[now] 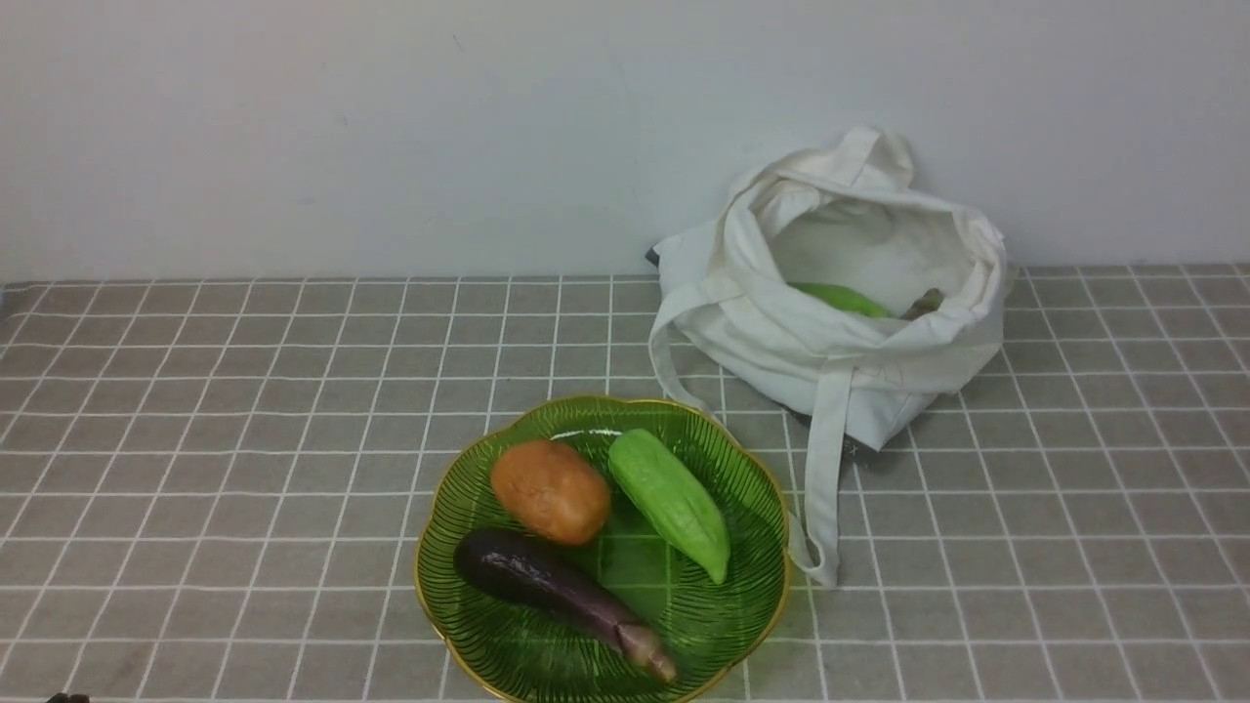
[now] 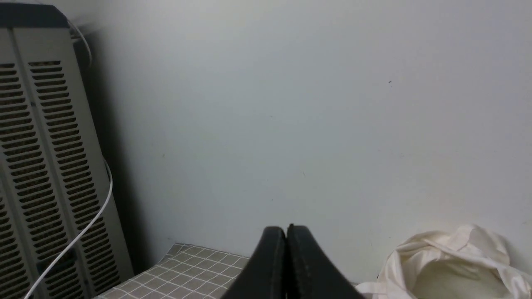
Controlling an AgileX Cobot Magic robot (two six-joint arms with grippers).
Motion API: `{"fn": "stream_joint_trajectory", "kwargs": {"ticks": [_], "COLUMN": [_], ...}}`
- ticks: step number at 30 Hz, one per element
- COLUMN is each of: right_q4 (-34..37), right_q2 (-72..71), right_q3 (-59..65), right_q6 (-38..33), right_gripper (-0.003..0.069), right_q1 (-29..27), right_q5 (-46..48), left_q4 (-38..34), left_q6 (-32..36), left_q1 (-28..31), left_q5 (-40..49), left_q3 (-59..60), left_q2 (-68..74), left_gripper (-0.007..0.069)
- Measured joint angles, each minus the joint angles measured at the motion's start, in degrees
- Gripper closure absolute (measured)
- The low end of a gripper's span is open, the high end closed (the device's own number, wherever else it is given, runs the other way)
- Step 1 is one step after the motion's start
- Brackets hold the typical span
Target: Take vegetables from bag on grey coffee tablecloth place on plate.
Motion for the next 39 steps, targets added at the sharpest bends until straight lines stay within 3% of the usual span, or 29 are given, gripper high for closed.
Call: {"fn": "stream_joint_trajectory", "kwargs": {"ticks": [5,11,16,20,21,23,27,33,39], "right_q4": [8.1,10.8,10.0,9.8,9.8,9.7,10.3,10.6,10.7], "right_q2": [0.0,0.1,-0.4,-0.4,-0.4,-0.4,-0.4,-0.4,-0.4], "right_q3": [0.0,0.6,6.0,16.2,16.2,23.5,31.4,32.0,32.0], "right_q6": [-9.6,-13.6,-13.7,-13.9,-13.9,-13.9,-13.8,-14.1,-16.0], "right_gripper": [0.0673,0.0673,0.0673,0.0673,0.0673,0.0673,0.0673,0.0673,0.0673], "right_q1": [0.0,-0.8,-13.5,-28.2,-28.2,-35.9,-43.5,-44.2,-39.1], "right_q5": [0.0,0.0,-0.1,-0.4,-0.4,-1.0,-4.4,-7.3,-7.4], "left_q4": [0.0,0.1,0.1,0.1,0.1,0.1,0.1,0.1,0.1], "left_q6": [0.0,0.0,0.0,0.0,0.0,0.0,0.0,0.0,0.0], "left_q1": [0.0,0.0,0.0,0.0,0.0,0.0,0.0,0.0,0.0], "left_q5": [0.0,0.0,0.0,0.0,0.0,0.0,0.0,0.0,0.0], "left_q3": [0.0,0.0,0.0,0.0,0.0,0.0,0.0,0.0,0.0], "left_q2": [0.0,0.0,0.0,0.0,0.0,0.0,0.0,0.0,0.0], "left_gripper": [0.0629,0.0629,0.0629,0.0629,0.0629,0.0629,0.0629,0.0629,0.0629]}}
